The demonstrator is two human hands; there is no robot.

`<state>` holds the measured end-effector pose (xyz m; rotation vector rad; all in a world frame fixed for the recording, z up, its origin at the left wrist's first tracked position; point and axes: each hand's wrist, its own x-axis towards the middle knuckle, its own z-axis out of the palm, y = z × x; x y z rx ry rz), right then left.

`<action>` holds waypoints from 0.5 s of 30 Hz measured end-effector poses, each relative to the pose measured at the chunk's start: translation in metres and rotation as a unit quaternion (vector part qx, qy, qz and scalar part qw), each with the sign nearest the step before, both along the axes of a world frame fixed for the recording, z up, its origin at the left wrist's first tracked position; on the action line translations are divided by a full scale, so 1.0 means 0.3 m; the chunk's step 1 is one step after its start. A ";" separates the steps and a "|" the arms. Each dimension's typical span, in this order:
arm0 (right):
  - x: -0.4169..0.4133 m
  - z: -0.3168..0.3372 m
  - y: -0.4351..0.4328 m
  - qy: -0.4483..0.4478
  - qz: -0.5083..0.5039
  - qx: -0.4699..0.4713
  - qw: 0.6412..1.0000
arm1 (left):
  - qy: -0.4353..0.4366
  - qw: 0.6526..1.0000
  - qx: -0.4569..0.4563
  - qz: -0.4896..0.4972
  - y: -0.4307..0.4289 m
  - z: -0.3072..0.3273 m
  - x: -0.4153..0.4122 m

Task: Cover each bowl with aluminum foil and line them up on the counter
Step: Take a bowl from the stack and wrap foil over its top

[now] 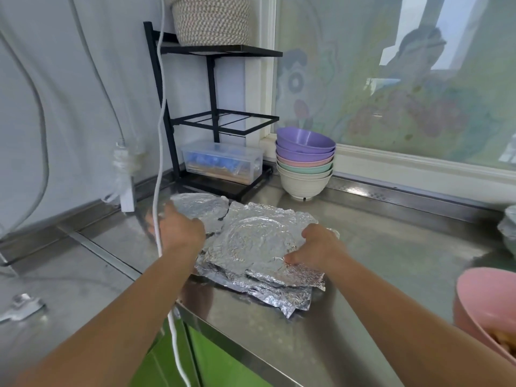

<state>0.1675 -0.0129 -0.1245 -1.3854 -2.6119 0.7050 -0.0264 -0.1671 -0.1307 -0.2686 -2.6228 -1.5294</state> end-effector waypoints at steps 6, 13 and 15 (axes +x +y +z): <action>0.022 -0.001 0.011 0.011 -0.030 -0.005 0.999 | 0.219 0.941 -0.131 -0.220 -0.005 -0.058 0.095; 0.050 -0.018 0.045 0.075 -0.089 -0.078 0.990 | -0.017 0.968 -0.046 -0.245 0.027 -0.052 0.114; 0.064 -0.015 0.055 0.121 -0.118 -0.108 0.980 | -0.091 0.968 0.040 -0.230 0.033 -0.033 0.103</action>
